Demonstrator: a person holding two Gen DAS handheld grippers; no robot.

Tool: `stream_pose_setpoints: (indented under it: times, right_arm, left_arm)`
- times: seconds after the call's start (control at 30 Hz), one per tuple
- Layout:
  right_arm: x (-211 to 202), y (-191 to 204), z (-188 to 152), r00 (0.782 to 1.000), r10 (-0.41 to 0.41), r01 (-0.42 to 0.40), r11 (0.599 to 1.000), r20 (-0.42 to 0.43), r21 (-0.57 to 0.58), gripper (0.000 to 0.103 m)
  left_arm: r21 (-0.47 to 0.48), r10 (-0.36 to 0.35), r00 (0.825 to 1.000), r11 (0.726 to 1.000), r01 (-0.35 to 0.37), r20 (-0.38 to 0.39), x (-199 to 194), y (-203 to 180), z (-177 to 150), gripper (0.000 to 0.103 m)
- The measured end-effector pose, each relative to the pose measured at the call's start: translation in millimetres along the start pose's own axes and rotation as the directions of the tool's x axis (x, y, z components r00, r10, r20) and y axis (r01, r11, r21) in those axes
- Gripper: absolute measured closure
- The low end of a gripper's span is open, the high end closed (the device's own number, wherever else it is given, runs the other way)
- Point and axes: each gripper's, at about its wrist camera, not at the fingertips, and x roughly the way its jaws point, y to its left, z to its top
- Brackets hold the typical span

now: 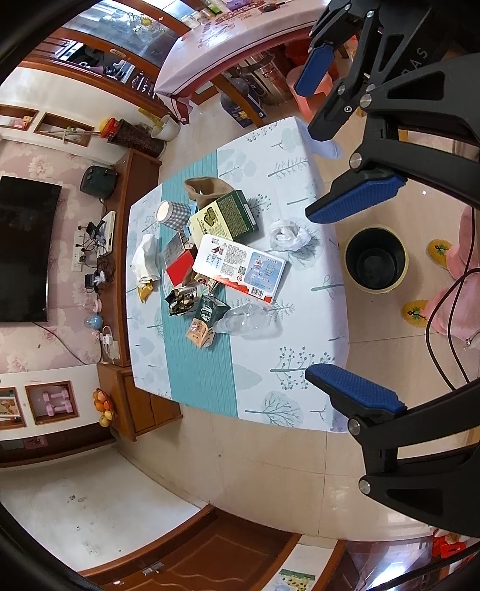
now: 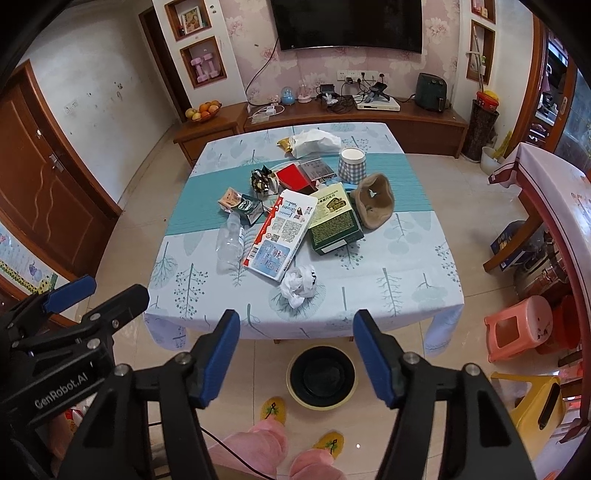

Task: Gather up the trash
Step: 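Grasp the white tissue with the right tool while the left tool grasps the clear bottle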

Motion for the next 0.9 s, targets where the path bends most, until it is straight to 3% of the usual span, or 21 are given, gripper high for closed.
stream_pose_setpoints:
  times: [0.27, 0.47, 0.63, 0.8, 0.9]
  right_arm:
    - [33, 2, 13, 0.999, -0.008, 0.010, 0.998, -0.035, 0.063, 0.039]
    - [89, -7, 17, 0.994, -0.018, 0.032, 0.991, -0.107, 0.129, 0.039]
    - [141, -18, 13, 0.985, -0.003, 0.038, 0.980, -0.174, 0.197, 0.039]
    - [185, -25, 11, 0.973, 0.028, 0.035, 0.963, -0.229, 0.266, 0.041]
    - [203, -27, 11, 0.968, 0.060, 0.019, 0.951, -0.244, 0.308, 0.042]
  left_arm:
    - [0.003, -0.078, 0.995, 0.997, 0.078, -0.062, 41, 27, 29, 0.026]
    - [-0.028, -0.089, 0.985, 0.996, 0.086, -0.145, 97, 59, 50, 0.026]
    - [-0.111, -0.149, 0.958, 0.986, 0.125, -0.244, 163, 87, 65, 0.026]
    - [-0.100, -0.149, 0.937, 0.987, 0.123, -0.317, 222, 93, 75, 0.026]
    - [-0.124, -0.186, 0.915, 0.981, 0.151, -0.357, 250, 90, 80, 0.026]
